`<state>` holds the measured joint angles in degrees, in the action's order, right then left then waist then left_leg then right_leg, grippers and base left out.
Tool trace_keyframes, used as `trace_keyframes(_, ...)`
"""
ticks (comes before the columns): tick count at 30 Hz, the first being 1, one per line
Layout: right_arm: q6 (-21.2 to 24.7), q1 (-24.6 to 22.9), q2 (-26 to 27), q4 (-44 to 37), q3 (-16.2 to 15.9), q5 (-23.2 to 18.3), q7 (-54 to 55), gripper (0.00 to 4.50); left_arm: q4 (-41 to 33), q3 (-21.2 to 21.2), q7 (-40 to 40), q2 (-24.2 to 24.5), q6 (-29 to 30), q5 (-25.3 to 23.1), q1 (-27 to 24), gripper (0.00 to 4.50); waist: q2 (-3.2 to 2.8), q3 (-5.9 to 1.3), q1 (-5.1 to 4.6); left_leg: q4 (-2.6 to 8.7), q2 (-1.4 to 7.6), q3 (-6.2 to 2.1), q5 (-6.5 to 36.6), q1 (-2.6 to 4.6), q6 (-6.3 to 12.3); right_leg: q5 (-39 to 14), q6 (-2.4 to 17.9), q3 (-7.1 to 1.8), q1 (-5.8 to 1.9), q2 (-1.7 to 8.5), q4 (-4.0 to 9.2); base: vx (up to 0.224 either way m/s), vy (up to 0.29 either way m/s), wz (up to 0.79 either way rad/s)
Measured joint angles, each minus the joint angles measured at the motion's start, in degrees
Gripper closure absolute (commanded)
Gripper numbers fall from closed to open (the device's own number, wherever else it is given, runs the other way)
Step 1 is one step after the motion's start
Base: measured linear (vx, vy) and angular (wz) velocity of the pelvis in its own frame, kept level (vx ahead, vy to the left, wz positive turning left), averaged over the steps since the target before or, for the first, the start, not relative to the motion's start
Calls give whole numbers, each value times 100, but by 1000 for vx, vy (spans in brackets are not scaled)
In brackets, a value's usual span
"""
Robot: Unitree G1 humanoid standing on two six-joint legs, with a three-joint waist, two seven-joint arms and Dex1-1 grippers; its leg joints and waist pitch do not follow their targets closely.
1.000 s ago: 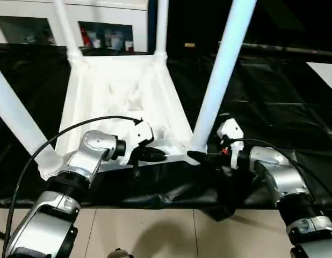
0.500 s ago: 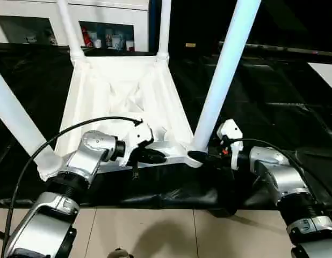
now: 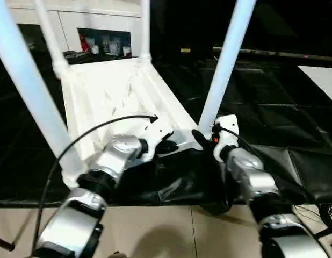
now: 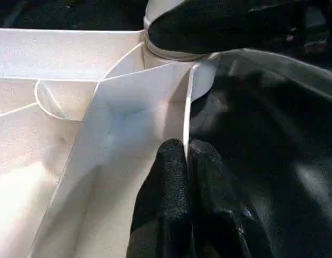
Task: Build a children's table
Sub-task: Rotate leg to tighten
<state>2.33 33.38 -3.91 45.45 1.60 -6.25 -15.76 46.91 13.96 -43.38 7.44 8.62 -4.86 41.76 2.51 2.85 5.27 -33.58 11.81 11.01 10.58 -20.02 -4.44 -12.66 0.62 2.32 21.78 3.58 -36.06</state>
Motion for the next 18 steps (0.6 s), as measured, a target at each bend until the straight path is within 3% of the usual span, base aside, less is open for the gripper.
trace_keyframes(2, -88, 99, 41, 174, 26, 37, 143, 184, 115, -14, 82, -59, -24, -33, 61, 450, 0, -1, -2, 1, 0, 0, 0, -2, 0, 2, -1, 0, 1, 0, 0, 0, 0, 0)
trace_keyframes(5, -258, 114, 54, 260, 53, 52, 110, 114, 151, -13, 51, -31, -125, -51, 72, 450, 5, -3, -3, 4, 1, 0, 0, -5, 0, 17, 5, 1, 4, 0, 0, 0, 0, 0)
trace_keyframes(11, -392, 76, -82, 232, -40, 157, -392, 70, 59, -18, -200, 198, -233, -26, 66, 450, 5, 0, -31, 10, 3, 0, 0, -10, 0, 22, 6, 3, 17, -2, 0, 0, 0, 0)
trace_keyframes(18, -137, -311, -840, -486, -371, -8, -2049, 70, -131, -22, -1064, 634, -534, 142, -80, 450, 0, 10, -31, 55, 6, 2, -2, -18, -2, 16, 2, 2, 34, -15, 25, 0, 0, 0)
